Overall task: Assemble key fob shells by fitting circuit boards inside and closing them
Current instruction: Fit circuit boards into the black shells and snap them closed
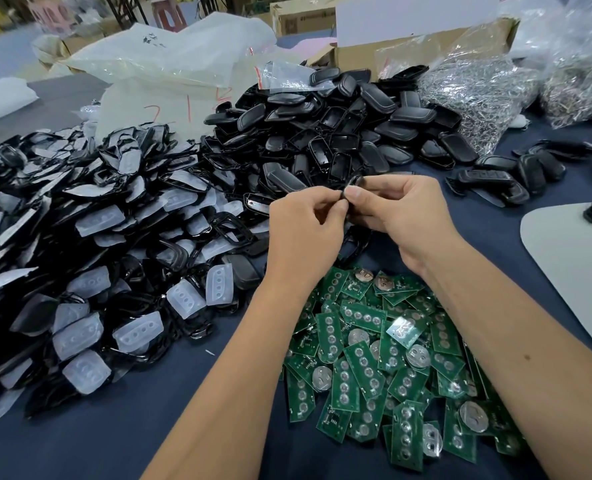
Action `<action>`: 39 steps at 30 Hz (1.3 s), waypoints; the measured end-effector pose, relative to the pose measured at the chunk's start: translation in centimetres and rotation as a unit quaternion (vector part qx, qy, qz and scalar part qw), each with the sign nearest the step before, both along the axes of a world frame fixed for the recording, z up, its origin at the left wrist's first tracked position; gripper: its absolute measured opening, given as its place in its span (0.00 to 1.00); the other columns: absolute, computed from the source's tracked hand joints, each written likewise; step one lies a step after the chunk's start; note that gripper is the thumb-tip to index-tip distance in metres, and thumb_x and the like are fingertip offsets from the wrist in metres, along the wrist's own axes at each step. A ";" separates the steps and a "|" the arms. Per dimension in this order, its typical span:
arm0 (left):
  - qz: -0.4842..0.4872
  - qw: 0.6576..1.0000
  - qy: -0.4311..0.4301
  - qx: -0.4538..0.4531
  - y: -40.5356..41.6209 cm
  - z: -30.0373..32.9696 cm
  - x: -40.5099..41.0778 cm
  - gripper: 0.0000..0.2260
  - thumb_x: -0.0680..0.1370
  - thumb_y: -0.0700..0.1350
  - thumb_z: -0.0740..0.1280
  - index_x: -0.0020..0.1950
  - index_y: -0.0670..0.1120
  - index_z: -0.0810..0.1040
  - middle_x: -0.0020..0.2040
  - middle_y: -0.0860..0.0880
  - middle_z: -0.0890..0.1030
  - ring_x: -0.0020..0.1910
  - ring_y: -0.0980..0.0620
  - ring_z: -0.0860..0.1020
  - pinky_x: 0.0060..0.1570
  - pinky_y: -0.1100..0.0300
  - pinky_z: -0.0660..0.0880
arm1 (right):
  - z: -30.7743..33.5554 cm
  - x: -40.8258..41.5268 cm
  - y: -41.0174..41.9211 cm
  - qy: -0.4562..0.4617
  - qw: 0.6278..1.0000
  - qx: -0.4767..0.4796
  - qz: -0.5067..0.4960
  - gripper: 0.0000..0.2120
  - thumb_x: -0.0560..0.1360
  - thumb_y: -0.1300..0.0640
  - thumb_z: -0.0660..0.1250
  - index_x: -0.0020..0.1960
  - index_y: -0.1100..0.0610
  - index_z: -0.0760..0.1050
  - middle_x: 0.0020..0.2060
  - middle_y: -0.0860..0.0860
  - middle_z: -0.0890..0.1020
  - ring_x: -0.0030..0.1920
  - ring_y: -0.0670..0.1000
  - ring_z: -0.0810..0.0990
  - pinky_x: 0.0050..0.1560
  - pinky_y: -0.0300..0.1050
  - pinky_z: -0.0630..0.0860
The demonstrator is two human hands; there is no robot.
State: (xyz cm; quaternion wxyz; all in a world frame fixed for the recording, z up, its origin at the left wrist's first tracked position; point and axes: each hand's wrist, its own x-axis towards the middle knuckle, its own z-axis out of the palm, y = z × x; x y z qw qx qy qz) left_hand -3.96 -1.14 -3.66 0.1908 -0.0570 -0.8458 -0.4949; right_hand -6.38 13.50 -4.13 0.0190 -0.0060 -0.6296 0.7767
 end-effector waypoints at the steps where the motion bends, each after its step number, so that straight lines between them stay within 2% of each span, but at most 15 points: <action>1: -0.009 1.000 0.004 -0.011 0.1 0.1 0.1 0.05 0.78 0.40 0.73 0.50 0.47 0.88 0.39 0.59 0.84 0.41 0.61 0.83 0.45 0.60 0.82 | -0.1 0.0 0.1 0.001 1.000 0.006 -0.004 0.05 0.71 0.62 0.80 0.45 0.57 0.87 0.42 0.56 0.89 0.43 0.53 0.89 0.43 0.45 0.85; 4: -0.020 0.999 0.005 -0.032 0.1 0.2 0.2 0.07 0.75 0.40 0.76 0.52 0.47 0.88 0.39 0.62 0.83 0.44 0.64 0.82 0.45 0.71 0.77 | -0.2 -0.1 0.2 0.016 0.998 0.053 -0.026 0.06 0.70 0.57 0.83 0.44 0.53 0.87 0.40 0.54 0.89 0.42 0.51 0.89 0.41 0.42 0.84; 8: -0.017 0.999 -0.010 -0.026 -0.2 0.2 0.2 0.08 0.74 0.40 0.77 0.53 0.47 0.88 0.43 0.54 0.87 0.42 0.60 0.83 0.45 0.69 0.78 | -0.4 -0.2 0.1 0.031 0.991 0.119 -0.054 0.12 0.66 0.49 0.85 0.44 0.53 0.86 0.38 0.52 0.88 0.41 0.54 0.89 0.43 0.52 0.87; 11: -0.013 1.000 -0.007 -0.026 -0.4 0.2 0.1 0.06 0.74 0.40 0.78 0.49 0.48 0.88 0.40 0.54 0.86 0.40 0.60 0.82 0.41 0.71 0.76 | -0.5 -0.3 0.2 0.037 0.986 0.149 -0.061 0.20 0.62 0.42 0.85 0.44 0.54 0.85 0.38 0.52 0.88 0.39 0.56 0.89 0.44 0.59 0.87; 13: -0.009 0.999 -0.010 -0.031 -0.6 0.2 0.0 0.06 0.74 0.40 0.78 0.49 0.49 0.89 0.38 0.56 0.85 0.37 0.62 0.80 0.38 0.71 0.74 | -0.5 -0.4 0.4 0.041 0.983 0.171 -0.058 0.23 0.61 0.39 0.84 0.45 0.54 0.84 0.38 0.52 0.88 0.40 0.56 0.88 0.44 0.60 0.86; 16: -0.010 0.999 -0.022 -0.023 -1.2 0.3 -0.3 0.08 0.74 0.39 0.77 0.51 0.50 0.89 0.34 0.61 0.83 0.33 0.65 0.78 0.36 0.69 0.76 | -0.6 -0.6 0.9 0.051 0.983 0.176 -0.020 0.19 0.65 0.43 0.84 0.48 0.53 0.84 0.41 0.53 0.87 0.42 0.58 0.87 0.38 0.52 0.86; 18: -0.019 0.999 -0.027 -0.024 -1.4 0.3 -0.4 0.10 0.75 0.38 0.77 0.52 0.49 0.89 0.33 0.65 0.82 0.33 0.66 0.80 0.37 0.70 0.76 | -0.5 -0.7 1.3 0.072 0.978 0.197 0.016 0.14 0.71 0.47 0.82 0.54 0.48 0.84 0.47 0.52 0.86 0.43 0.59 0.86 0.33 0.43 0.81; 20: -0.032 0.999 -0.032 -0.026 -1.6 0.4 -0.4 0.10 0.75 0.37 0.77 0.53 0.49 0.89 0.33 0.66 0.82 0.34 0.66 0.81 0.37 0.70 0.77 | -0.4 -0.8 1.7 0.094 0.974 0.196 0.060 0.14 0.75 0.54 0.79 0.59 0.45 0.83 0.49 0.50 0.86 0.40 0.55 0.84 0.31 0.40 0.76; 24: -0.048 0.997 -0.050 -0.029 -1.7 0.4 -0.4 0.09 0.74 0.38 0.78 0.53 0.48 0.89 0.38 0.60 0.84 0.34 0.65 0.80 0.35 0.66 0.79 | -0.4 -0.8 1.9 0.110 0.972 0.172 0.116 0.10 0.76 0.62 0.77 0.56 0.54 0.85 0.39 0.52 0.86 0.36 0.50 0.81 0.31 0.39 0.74; 28: -0.058 0.996 -0.062 -0.022 -1.9 0.5 -0.5 0.10 0.73 0.36 0.78 0.52 0.47 0.88 0.39 0.57 0.84 0.35 0.64 0.79 0.39 0.67 0.78 | -0.2 -0.9 2.2 0.117 0.971 0.174 0.114 0.07 0.73 0.63 0.80 0.50 0.56 0.86 0.40 0.52 0.87 0.36 0.47 0.83 0.40 0.40 0.78; 30: -0.061 0.995 -0.068 -0.024 -2.0 0.6 -0.5 0.10 0.73 0.36 0.78 0.51 0.47 0.88 0.40 0.56 0.85 0.36 0.64 0.79 0.41 0.67 0.78 | 0.0 -0.8 2.2 0.123 0.969 0.181 0.114 0.07 0.72 0.63 0.80 0.48 0.55 0.87 0.38 0.53 0.87 0.34 0.47 0.83 0.40 0.41 0.79; 34: -0.068 0.994 -0.073 -0.038 -2.2 0.5 -0.6 0.09 0.73 0.35 0.78 0.50 0.47 0.88 0.37 0.57 0.83 0.34 0.65 0.78 0.38 0.71 0.74 | 0.2 -0.5 2.0 0.136 0.963 0.209 0.103 0.06 0.73 0.62 0.80 0.47 0.54 0.87 0.34 0.53 0.86 0.31 0.49 0.81 0.37 0.43 0.79; 39: -0.043 0.996 -0.032 -0.075 -1.9 0.4 -0.3 0.14 0.70 0.40 0.80 0.53 0.49 0.85 0.41 0.56 0.83 0.39 0.59 0.80 0.41 0.68 0.76 | 0.7 -0.1 1.6 0.166 0.941 0.278 0.095 0.07 0.71 0.63 0.81 0.45 0.55 0.85 0.38 0.50 0.87 0.39 0.55 0.85 0.43 0.50 0.81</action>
